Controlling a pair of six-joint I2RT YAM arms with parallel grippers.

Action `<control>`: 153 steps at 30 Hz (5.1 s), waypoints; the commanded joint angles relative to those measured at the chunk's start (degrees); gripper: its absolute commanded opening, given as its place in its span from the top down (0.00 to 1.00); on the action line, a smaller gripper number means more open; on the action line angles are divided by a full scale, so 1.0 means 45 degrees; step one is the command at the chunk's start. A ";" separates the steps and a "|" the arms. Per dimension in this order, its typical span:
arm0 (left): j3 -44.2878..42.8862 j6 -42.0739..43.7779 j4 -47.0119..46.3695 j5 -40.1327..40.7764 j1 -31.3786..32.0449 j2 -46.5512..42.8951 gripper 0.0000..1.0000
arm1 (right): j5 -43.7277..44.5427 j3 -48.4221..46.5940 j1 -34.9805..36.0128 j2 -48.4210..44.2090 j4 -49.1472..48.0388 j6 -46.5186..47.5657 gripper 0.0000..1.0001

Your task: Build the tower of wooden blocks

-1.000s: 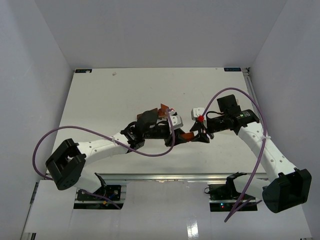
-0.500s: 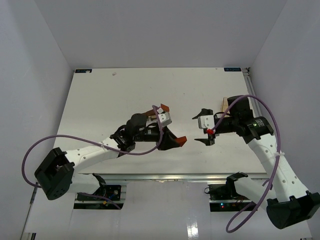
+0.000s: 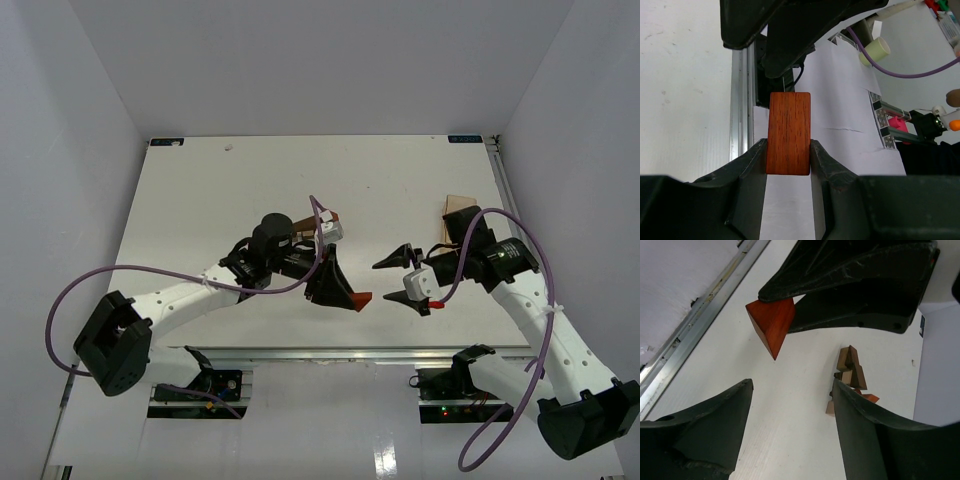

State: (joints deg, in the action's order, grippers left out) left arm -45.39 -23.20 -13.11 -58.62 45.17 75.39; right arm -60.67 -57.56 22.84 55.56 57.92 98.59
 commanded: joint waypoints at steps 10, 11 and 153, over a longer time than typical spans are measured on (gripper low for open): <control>-0.1566 0.0468 0.0401 -0.1375 -0.0072 0.1352 1.00 | -0.1231 -0.0260 0.1037 0.0002 0.0256 -0.0680 0.44; -0.1615 0.0466 0.0348 -0.1389 -0.0095 0.1415 1.00 | -0.1181 -0.0170 0.1103 -0.0026 0.0119 -0.0879 0.44; 0.0687 1.4793 -0.2033 1.3945 0.4260 -0.2139 0.45 | 0.0483 -0.2318 0.0397 0.3701 -0.6335 -1.9569 0.92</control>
State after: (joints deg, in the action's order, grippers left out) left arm -39.40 43.59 -21.88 3.86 63.84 65.37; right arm -56.63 -68.11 25.12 73.60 32.00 13.06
